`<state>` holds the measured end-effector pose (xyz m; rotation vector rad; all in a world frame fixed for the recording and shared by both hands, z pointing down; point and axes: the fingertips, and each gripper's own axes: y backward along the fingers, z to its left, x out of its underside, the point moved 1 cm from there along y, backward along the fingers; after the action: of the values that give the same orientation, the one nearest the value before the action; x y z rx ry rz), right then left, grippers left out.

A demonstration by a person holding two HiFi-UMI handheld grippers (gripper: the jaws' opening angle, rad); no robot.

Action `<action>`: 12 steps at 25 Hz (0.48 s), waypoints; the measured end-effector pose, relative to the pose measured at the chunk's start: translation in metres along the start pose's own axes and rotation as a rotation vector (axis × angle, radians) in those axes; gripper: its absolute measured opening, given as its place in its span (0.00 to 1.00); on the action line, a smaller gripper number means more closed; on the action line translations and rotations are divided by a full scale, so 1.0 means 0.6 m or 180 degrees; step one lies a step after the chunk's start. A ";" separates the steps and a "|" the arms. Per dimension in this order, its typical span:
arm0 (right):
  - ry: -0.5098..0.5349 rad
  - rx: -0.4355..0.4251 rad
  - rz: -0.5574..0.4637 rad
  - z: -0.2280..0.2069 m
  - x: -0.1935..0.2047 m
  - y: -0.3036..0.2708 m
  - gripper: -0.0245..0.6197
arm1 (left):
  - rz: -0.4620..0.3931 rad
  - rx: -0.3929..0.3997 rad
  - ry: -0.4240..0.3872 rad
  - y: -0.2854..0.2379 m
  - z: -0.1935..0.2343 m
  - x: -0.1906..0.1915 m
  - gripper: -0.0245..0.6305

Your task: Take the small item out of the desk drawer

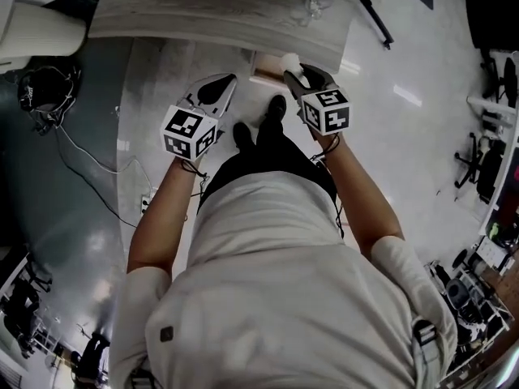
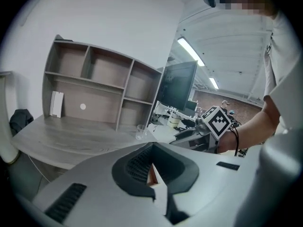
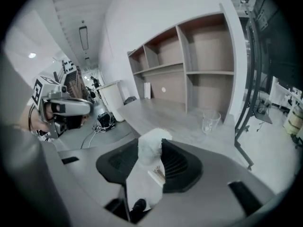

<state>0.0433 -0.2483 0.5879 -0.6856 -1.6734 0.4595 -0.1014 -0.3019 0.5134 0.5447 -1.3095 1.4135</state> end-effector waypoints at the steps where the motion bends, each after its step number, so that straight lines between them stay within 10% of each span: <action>1: 0.0035 -0.0013 -0.0078 0.009 -0.018 0.014 0.29 | -0.0046 0.0005 -0.0008 0.008 -0.006 -0.013 0.06; 12: 0.0161 -0.0226 -0.0714 0.112 -0.138 0.150 0.29 | -0.0508 0.0051 -0.0270 0.122 -0.076 -0.119 0.06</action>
<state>0.0048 -0.2311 0.4549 -0.5480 -1.7016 0.2225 -0.1297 -0.2751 0.4085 0.7110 -1.2925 1.2820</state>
